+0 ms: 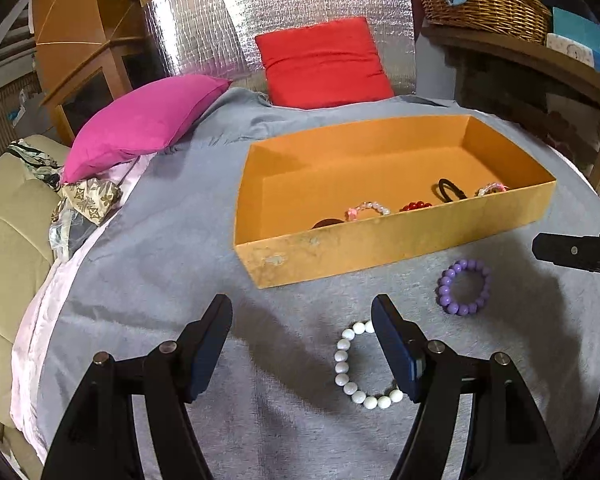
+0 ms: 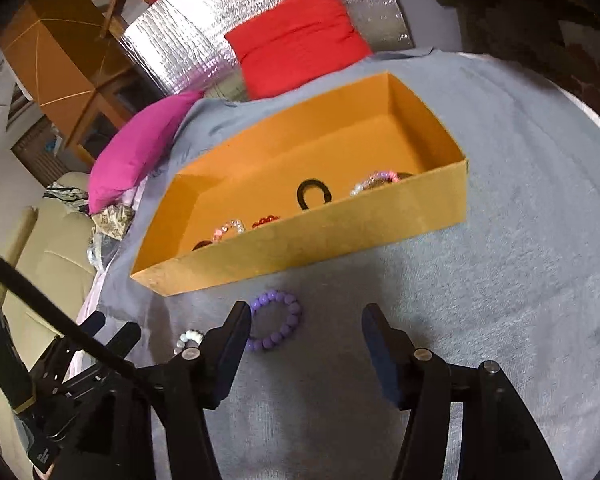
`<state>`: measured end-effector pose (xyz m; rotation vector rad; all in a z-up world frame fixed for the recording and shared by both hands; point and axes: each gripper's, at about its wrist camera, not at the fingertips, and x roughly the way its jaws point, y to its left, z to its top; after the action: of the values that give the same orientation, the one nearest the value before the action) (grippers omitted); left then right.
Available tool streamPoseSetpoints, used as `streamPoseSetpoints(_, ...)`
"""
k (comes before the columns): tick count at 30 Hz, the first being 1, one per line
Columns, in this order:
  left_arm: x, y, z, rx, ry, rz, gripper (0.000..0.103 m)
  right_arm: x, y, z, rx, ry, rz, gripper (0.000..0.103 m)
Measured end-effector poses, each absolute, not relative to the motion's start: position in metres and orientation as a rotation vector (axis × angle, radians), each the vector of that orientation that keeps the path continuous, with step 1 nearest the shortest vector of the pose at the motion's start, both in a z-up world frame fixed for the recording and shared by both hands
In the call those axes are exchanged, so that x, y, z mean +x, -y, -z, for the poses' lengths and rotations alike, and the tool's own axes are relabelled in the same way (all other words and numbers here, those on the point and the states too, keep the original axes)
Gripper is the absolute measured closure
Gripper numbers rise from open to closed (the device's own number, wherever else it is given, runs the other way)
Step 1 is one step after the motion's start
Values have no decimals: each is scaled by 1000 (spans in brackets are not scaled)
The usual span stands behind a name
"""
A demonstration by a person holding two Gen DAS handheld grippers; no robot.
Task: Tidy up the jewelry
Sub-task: 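Withdraw both tools from the box toward the white and purple bead bracelets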
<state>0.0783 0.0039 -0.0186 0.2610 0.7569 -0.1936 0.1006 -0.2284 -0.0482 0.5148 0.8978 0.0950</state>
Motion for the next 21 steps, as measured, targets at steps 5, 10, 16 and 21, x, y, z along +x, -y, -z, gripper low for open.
streamPoseSetpoints(5,81,-6,22,261,-773,187,30,103,224,54,520,-926,-99,41)
streamPoseSetpoints(10,84,-6,26,269,-793,182,30,107,228,63,582,-973,-98,41)
streamPoseSetpoints(16,87,-6,29,268,-815,180,30,111,229,71,630,-1013,-105,41)
streamPoseSetpoints(21,89,-7,33,280,-831,172,30,110,228,72,625,-1020,-107,41)
